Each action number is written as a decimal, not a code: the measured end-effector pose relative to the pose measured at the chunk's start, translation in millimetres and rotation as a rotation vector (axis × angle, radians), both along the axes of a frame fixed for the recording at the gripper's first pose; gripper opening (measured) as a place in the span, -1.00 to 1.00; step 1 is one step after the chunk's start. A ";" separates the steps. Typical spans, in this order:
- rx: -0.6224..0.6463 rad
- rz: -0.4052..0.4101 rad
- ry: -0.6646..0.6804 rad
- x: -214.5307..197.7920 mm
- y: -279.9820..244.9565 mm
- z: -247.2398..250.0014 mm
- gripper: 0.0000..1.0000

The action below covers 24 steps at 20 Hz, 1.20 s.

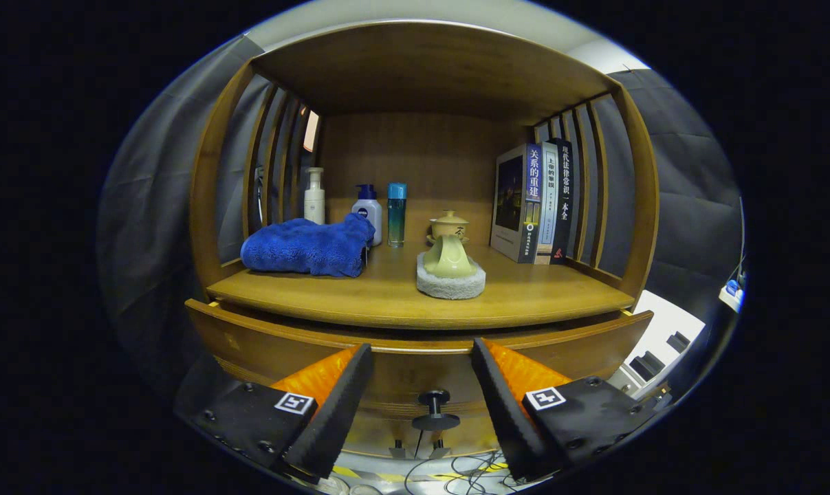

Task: Pull open the drawer, take out the items inside it, and place them on the countertop above the cabinet.

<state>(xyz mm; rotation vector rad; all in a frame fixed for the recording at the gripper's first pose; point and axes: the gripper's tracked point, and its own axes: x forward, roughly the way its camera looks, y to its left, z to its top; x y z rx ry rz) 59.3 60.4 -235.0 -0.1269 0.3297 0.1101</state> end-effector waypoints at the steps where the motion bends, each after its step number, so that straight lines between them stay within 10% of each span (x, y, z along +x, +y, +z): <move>1: -0.001 0.000 0.001 2.6 0.5 0.3 0.93; 13: -0.012 -0.012 0.022 22.3 -4.0 -1.4 0.94; 24: 0.027 -0.045 -0.079 1.5 -61.2 173.2 0.98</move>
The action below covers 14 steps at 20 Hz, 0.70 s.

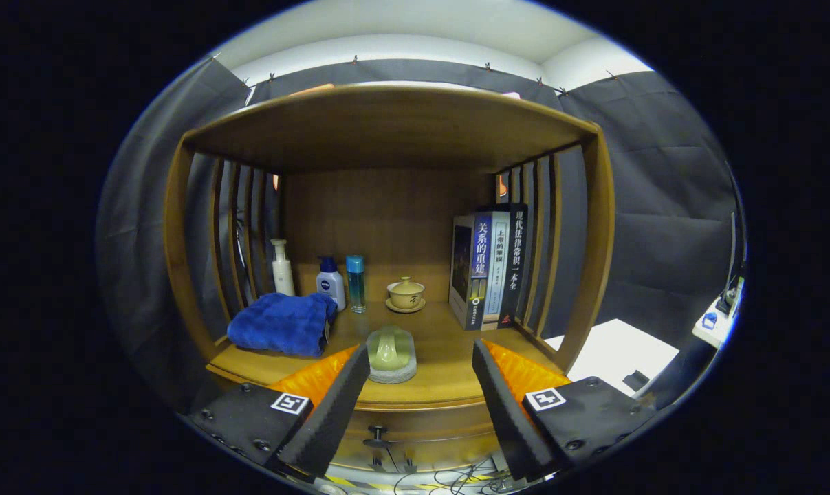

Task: Pull open the drawer, take out the items inside it, and place them on the countertop above the cabinet.

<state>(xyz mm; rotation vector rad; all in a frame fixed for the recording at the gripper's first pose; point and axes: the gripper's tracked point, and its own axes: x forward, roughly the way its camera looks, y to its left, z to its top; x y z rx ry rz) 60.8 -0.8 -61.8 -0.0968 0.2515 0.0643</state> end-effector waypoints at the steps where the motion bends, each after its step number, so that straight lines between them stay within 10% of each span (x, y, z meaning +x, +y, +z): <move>1: -0.006 0.008 -0.008 -8.2 -2.7 14.4 0.97; 14: -0.019 0.012 -0.145 -51.1 -12.3 77.8 0.97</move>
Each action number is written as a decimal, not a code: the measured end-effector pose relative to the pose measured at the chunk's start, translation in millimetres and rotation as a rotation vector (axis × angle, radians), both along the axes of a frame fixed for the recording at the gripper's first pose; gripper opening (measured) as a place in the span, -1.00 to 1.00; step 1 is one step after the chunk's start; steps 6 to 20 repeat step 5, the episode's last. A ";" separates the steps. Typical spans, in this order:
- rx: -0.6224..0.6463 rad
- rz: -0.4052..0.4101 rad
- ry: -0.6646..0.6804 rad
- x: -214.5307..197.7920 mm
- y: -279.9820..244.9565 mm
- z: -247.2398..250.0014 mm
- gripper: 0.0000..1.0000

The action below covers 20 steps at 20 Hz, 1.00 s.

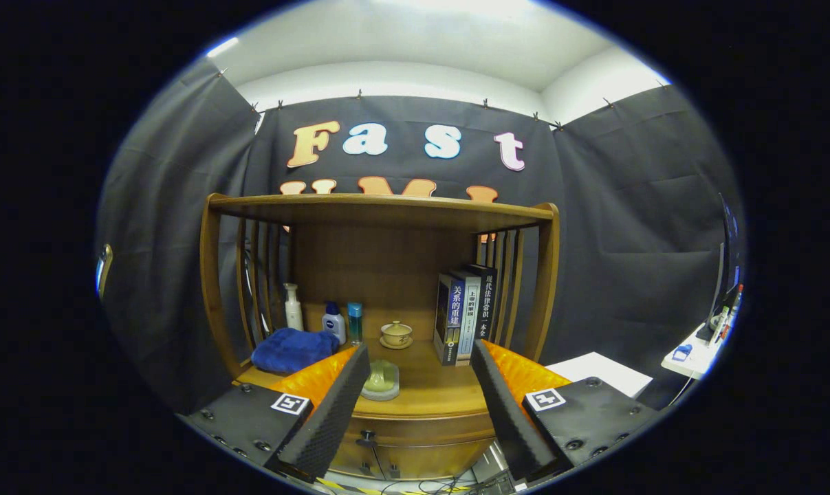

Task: Pull open the drawer, take out the items inside it, and place them on the countertop above the cabinet.

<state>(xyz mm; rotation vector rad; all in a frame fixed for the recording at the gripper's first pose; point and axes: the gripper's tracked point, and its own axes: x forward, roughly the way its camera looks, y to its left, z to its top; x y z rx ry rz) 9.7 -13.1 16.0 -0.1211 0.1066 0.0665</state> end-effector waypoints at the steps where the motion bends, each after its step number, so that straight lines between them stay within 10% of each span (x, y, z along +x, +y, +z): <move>1: 0.003 0.002 0.004 -0.3 0.7 -1.7 0.97; 20: 0.010 -0.004 0.005 0.9 0.6 -3.5 0.97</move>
